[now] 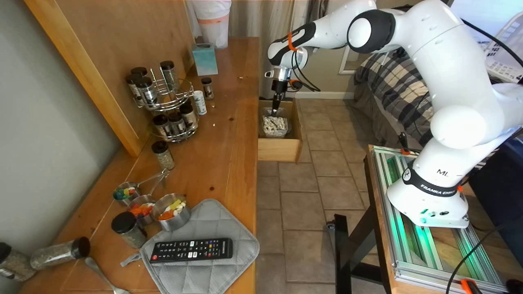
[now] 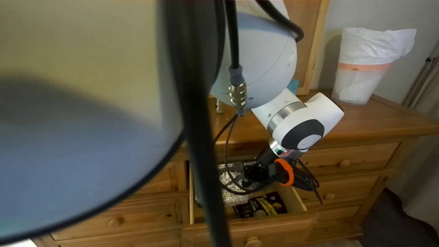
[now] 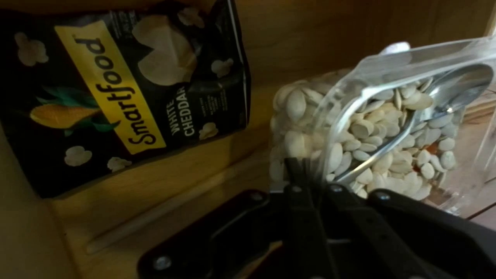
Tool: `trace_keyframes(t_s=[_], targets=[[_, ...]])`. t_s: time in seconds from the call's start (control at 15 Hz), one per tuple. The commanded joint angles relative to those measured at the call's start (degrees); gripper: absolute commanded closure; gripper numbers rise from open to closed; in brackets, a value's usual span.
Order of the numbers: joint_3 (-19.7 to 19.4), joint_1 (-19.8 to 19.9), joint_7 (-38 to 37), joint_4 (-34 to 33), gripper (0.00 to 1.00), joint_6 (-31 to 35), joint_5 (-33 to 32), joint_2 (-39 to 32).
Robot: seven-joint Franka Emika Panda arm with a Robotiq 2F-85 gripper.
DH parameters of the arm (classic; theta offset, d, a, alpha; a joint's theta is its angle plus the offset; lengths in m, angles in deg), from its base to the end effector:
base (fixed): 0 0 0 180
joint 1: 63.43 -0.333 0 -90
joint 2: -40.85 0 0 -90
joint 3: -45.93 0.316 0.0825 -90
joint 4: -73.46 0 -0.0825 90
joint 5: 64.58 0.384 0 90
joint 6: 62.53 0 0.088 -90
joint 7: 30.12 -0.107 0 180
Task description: Pick up the clear lunch box from the open drawer and put it on the kitchen counter
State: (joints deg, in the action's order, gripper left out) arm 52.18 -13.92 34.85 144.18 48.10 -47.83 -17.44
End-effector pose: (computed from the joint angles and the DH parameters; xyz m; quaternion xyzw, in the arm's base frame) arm 0.5227 -0.4890 0.1289 -0.9676 -0.0940 -0.0512 0.2289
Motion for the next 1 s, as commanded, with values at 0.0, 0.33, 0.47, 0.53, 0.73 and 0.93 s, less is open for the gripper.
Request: trace_keyframes(t_s=[0.0,0.33,0.47,0.53,0.73,0.93], targets=[[0.1,1.6,-0.8,-1.7,0.96,-5.1,0.6,1.1],[-0.6,0.8,-5.8,-0.4,0.96,-8.4,0.1,4.7],[-0.6,0.4,-7.4,-0.4,0.96,-10.5,-0.1,6.0],[-0.7,0.1,-8.1,-0.3,0.95,-11.8,-0.4,6.9],[-0.9,-0.7,-8.7,-0.2,0.95,-15.8,-1.9,8.6],[-1.0,-1.5,-8.4,0.3,0.96,-18.1,-3.4,9.9]])
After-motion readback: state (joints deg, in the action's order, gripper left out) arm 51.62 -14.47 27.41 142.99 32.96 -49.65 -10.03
